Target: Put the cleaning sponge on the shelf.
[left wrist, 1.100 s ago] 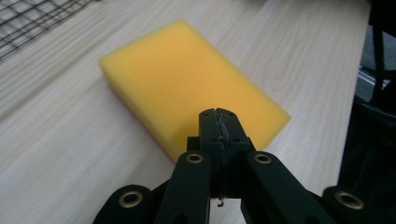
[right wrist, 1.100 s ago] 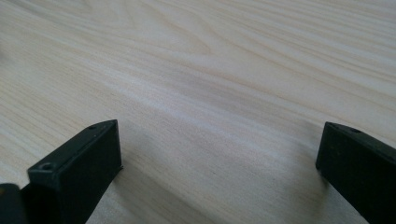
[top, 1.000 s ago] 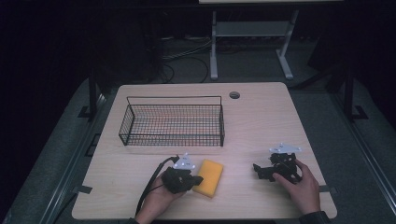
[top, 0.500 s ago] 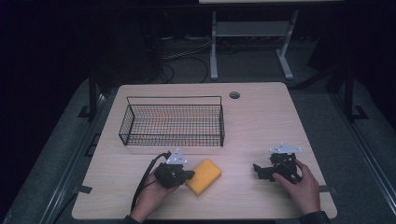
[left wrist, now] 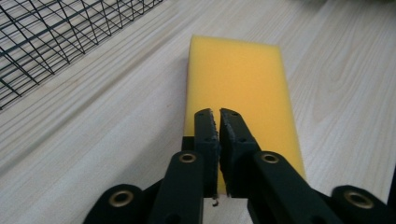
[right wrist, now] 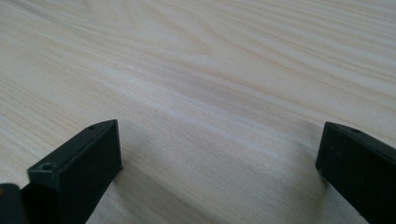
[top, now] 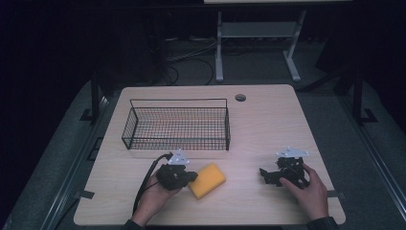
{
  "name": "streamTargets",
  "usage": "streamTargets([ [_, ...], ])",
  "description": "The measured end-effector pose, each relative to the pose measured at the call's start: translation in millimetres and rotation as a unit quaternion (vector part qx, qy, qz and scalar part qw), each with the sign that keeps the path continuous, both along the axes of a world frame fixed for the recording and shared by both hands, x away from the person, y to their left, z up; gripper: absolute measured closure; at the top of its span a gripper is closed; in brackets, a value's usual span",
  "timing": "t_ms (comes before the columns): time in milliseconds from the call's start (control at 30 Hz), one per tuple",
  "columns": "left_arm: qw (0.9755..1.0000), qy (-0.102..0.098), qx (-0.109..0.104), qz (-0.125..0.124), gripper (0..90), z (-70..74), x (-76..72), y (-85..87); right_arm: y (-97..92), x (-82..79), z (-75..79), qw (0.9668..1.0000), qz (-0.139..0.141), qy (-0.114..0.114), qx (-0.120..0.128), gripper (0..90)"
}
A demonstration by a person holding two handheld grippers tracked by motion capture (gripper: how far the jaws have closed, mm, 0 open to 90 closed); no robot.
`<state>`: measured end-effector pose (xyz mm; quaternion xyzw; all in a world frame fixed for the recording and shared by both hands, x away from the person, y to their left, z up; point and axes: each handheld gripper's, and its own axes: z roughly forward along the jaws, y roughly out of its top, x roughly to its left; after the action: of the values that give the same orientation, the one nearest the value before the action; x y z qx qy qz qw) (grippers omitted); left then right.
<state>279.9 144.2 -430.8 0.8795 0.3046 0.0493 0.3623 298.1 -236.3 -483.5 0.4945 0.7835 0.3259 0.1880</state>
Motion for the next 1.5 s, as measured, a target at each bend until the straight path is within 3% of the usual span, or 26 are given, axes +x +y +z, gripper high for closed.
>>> streamTargets([
  [133,1.0,0.004,0.0,0.004,76.6,3.7,2.2,0.4,0.0,0.0,0.0,1.0,0.0,0.0,0.0,0.0],
  [267,0.9999,0.007,0.002,0.008,62.8,6.6,4.4,1.5,0.1,-0.1,0.0,1.0,0.0,0.0,0.0,0.0],
  [333,0.9997,0.023,0.009,0.005,54.4,6.4,6.8,0.9,0.1,-0.1,0.0,1.0,0.0,0.001,0.0,0.0],
  [467,0.9992,0.033,0.021,0.0,40.4,5.6,8.2,-1.6,0.1,-0.1,0.0,1.0,0.0,0.001,0.001,0.0],
  [733,0.9984,0.03,0.047,-0.011,12.7,11.8,8.1,-11.7,0.1,-0.1,0.0,1.0,0.0,0.001,0.001,0.0],
  [800,0.9974,0.032,0.062,-0.018,12.5,13.7,7.6,-17.7,0.1,-0.1,0.0,1.0,0.0,0.001,0.001,0.0],
  [867,0.9967,0.037,0.068,-0.024,6.1,14.3,7.8,-22.0,0.1,-0.1,0.0,1.0,0.0,0.001,0.001,0.0],
  [1167,0.9956,0.031,0.08,-0.038,6.0,18.7,10.2,-37.8,0.1,-0.1,0.0,1.0,0.0,0.001,0.001,0.0],
  [1500,0.9928,0.034,0.103,-0.051,6.0,11.9,13.8,-52.9,0.1,-0.1,0.0,1.0,0.0,0.001,0.001,0.0],
])
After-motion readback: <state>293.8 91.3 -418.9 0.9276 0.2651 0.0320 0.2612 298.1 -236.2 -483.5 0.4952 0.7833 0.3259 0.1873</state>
